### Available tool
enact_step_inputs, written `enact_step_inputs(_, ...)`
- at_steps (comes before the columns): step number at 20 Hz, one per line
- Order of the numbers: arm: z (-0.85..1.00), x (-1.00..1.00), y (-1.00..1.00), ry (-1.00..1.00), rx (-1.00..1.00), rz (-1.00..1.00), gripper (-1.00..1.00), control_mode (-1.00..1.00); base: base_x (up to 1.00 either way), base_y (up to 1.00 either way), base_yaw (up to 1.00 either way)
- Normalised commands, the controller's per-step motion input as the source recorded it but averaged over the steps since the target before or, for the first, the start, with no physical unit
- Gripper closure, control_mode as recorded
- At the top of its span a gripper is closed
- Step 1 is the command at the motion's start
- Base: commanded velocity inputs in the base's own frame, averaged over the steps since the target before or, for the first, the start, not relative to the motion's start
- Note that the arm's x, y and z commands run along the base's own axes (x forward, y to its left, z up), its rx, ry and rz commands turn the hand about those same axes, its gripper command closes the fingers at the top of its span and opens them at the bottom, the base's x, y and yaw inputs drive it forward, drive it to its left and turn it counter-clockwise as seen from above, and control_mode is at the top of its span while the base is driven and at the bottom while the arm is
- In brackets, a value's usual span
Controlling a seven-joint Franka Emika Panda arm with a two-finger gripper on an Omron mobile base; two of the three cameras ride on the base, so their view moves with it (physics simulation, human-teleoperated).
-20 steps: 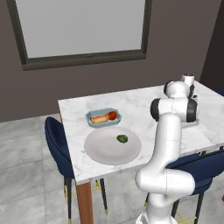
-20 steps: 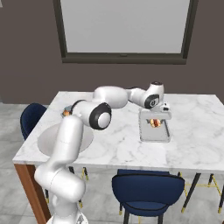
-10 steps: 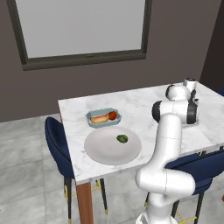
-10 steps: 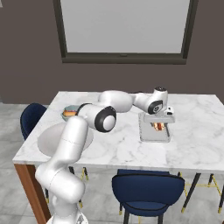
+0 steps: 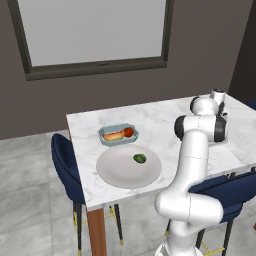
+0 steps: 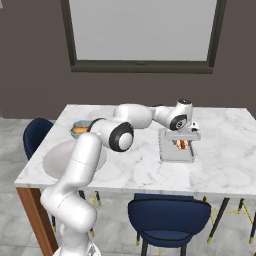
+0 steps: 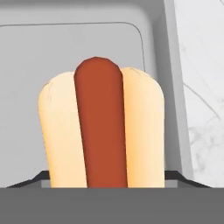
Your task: Place one cooked food and one vegetable from the large plate to each tupperware container.
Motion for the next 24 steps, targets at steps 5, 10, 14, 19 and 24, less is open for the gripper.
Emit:
enact_step_inputs(5, 0.00, 0.00, 0.00, 0.00, 0.00, 0.00, -1.00, -1.00, 0.00, 0.00, 0.00)
enact_step_inputs(10, 0.00, 0.00, 0.00, -0.01, 0.00, 0.00, -1.00, -1.00, 0.00, 0.00, 0.00)
enact_step_inputs(14, 0.00, 0.00, 0.09, 0.00, 0.00, 0.00, -1.00, -1.00, 0.00, 0.00, 0.00)
enact_step_inputs(19, 0.31, -0.18, 0.46, 0.00, 0.01, 0.00, -1.00, -1.00, 0.00, 0.00, 0.00)
enact_step_inputs(24, 0.95, -0.51, 0.53, 0.00, 0.01, 0.00, -1.00, -1.00, 0.00, 0.00, 0.00)
